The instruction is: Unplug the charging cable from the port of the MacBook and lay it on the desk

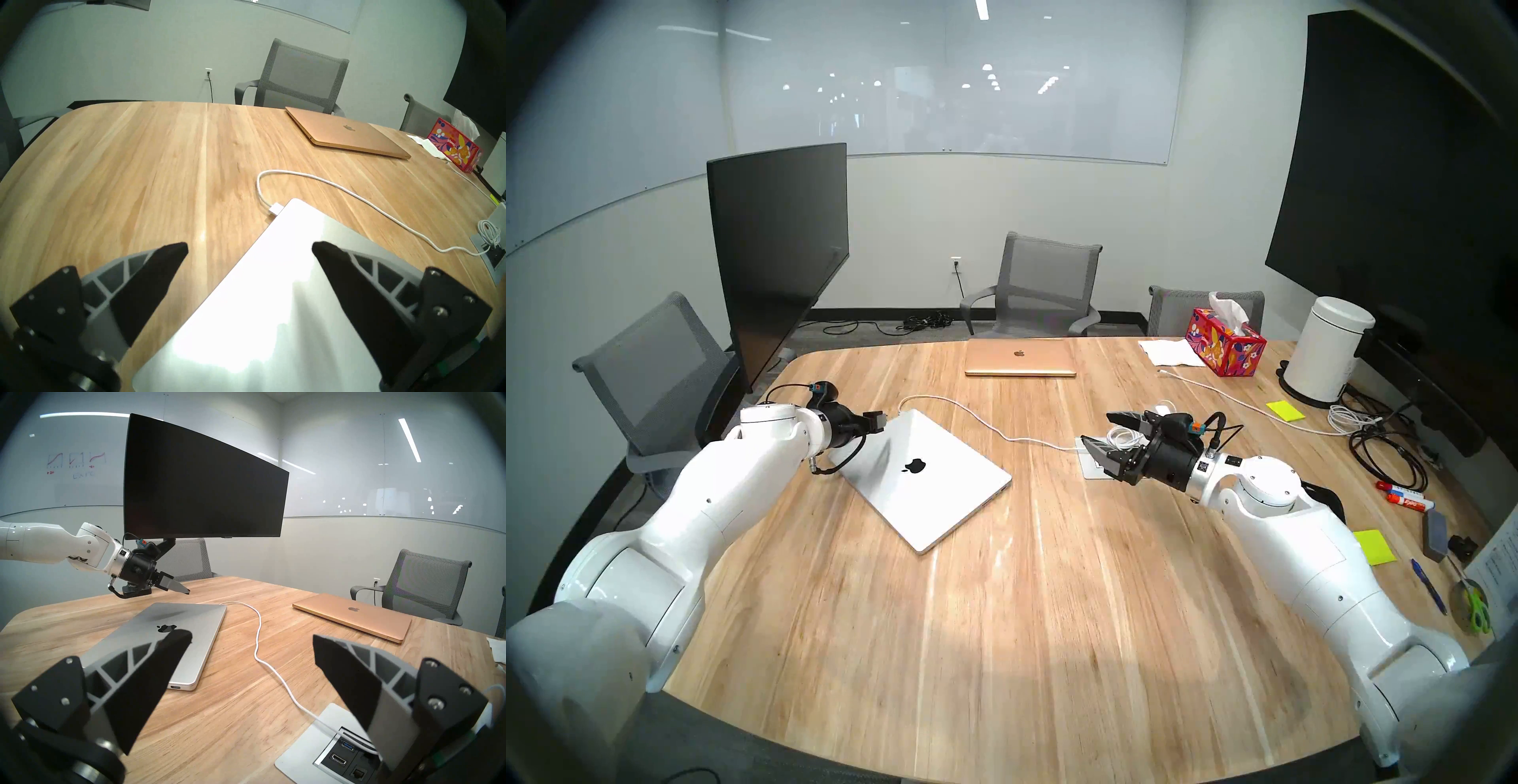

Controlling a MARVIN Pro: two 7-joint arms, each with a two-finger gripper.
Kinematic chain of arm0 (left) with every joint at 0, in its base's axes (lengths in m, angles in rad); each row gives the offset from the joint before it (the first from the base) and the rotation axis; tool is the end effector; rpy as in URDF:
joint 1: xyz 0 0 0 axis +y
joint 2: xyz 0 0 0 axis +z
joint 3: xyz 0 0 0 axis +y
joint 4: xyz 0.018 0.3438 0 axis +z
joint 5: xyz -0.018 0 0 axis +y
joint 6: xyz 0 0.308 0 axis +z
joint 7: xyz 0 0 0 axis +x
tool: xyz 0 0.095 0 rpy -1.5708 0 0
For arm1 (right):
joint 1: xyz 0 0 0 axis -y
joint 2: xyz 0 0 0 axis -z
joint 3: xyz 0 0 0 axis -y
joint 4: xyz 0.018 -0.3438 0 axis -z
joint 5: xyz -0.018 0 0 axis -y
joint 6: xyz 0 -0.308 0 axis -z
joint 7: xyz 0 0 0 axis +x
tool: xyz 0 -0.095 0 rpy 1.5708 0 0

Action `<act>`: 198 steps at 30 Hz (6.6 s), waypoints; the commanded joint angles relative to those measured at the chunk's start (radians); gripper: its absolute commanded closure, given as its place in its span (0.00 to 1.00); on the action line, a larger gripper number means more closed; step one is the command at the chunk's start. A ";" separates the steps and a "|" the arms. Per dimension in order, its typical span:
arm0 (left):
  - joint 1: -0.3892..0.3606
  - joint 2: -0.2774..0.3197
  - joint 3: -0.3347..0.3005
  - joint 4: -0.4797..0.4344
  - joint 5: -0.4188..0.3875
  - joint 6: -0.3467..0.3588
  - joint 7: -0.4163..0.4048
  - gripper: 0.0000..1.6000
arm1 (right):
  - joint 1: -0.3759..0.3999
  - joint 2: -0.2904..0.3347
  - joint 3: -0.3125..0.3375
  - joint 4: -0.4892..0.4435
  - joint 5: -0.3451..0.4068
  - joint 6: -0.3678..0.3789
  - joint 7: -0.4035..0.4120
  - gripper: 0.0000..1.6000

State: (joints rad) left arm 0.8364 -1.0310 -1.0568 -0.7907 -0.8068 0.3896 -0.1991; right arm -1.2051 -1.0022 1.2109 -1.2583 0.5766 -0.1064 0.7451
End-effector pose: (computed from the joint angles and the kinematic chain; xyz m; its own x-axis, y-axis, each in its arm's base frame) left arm 0.5929 0.1838 -0.3240 0.5229 0.0987 0.8467 -0.0952 -0.9803 0.1731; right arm 0.4864 -0.0822 -0.3136 -0.0221 0.0632 0.9978 0.7632 -0.6436 0.0577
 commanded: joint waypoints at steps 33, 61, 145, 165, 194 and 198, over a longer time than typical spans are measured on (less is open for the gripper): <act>-0.261 -0.156 0.007 0.312 -0.005 0.171 0.083 0.00 | 0.012 0.002 0.007 -0.012 0.003 -0.001 0.003 0.00; -0.281 -0.200 -0.055 0.416 -0.035 0.129 0.179 0.01 | 0.012 0.003 0.007 -0.013 0.004 0.000 0.003 0.00; -0.225 -0.342 -0.111 0.674 -0.049 -0.022 0.272 0.31 | 0.012 0.001 0.007 -0.010 0.002 -0.002 0.002 0.00; -0.233 -0.309 -0.103 0.660 -0.079 0.034 0.221 1.00 | 0.013 0.001 0.007 -0.010 0.002 -0.002 0.003 0.00; -0.263 -0.360 -0.048 0.656 -0.098 0.228 0.117 1.00 | 0.013 0.000 0.007 -0.007 0.001 -0.003 0.001 0.00; -0.262 -0.356 -0.036 0.656 -0.093 0.253 0.102 1.00 | 0.013 0.000 0.006 -0.007 0.000 -0.003 0.001 0.00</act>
State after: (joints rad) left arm 0.5016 -1.3203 -1.1171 -0.1582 -0.9079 0.5360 -0.0632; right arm -1.2055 -1.0024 1.2113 -1.2548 0.5746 -0.1065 0.7453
